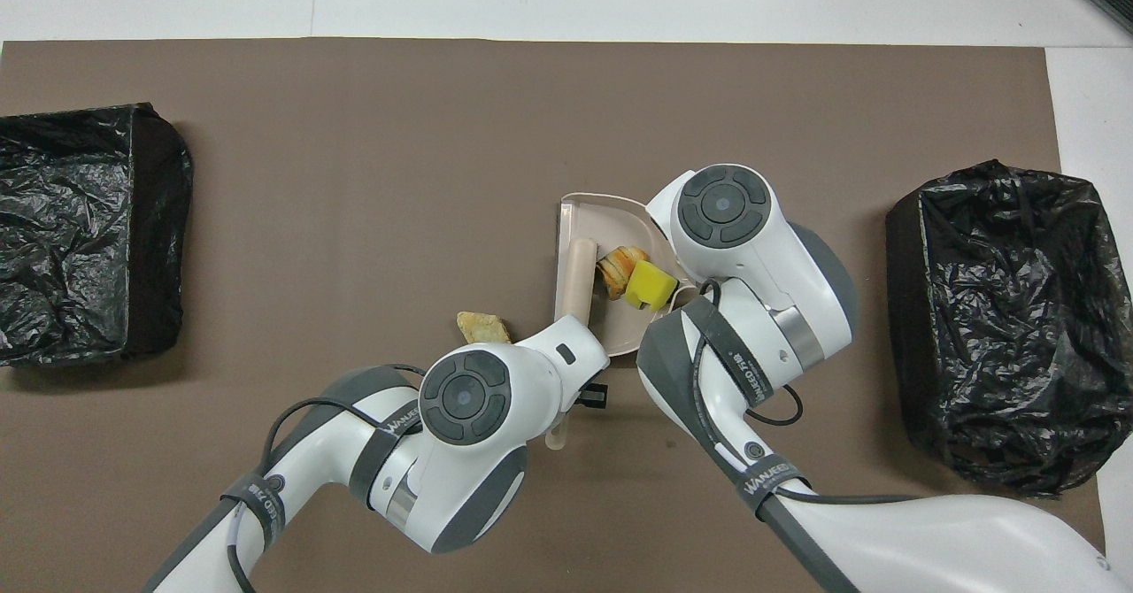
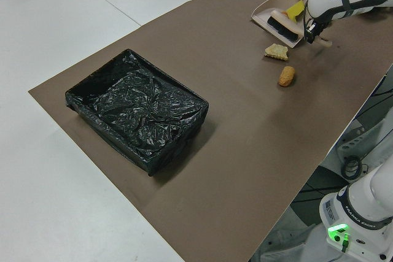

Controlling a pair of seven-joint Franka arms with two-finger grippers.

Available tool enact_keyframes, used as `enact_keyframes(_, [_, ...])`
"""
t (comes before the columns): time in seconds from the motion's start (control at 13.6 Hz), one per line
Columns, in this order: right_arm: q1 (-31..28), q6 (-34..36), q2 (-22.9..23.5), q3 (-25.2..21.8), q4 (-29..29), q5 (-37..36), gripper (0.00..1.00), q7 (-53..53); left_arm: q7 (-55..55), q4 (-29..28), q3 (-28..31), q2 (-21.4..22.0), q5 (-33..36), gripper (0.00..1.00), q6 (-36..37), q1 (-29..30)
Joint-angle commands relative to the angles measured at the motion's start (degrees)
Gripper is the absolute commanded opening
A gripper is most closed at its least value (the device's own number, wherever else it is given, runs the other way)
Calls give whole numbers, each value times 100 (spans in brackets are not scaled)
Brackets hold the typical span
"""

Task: Sweep and dump trash in bin
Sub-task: 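Sweep bread and sponge pieces into the dustpan with the left gripper's brush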

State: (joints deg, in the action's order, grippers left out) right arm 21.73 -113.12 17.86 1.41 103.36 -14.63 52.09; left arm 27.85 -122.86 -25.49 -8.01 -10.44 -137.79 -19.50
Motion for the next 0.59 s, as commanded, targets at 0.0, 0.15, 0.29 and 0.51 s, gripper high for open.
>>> enact_keyframes(0.0, [15, -61, -72, 26, 97, -5, 0, -314, 334, 16, 53, 518, -99, 0, 716, 218])
enact_keyframes(0.15, [24, -70, -72, 26, 97, -5, 0, -314, 755, 8, 88, 922, -73, 0, 1191, 419])
enact_keyframes(0.29, [15, -70, -72, 26, 97, -13, 0, -183, 1229, -1, 88, 1248, -37, 0, 1753, 639])
enact_keyframes(0.51, [147, 79, -186, 105, 141, -5, 0, 345, 2467, -141, 88, 1486, 103, 0, 2431, 719])
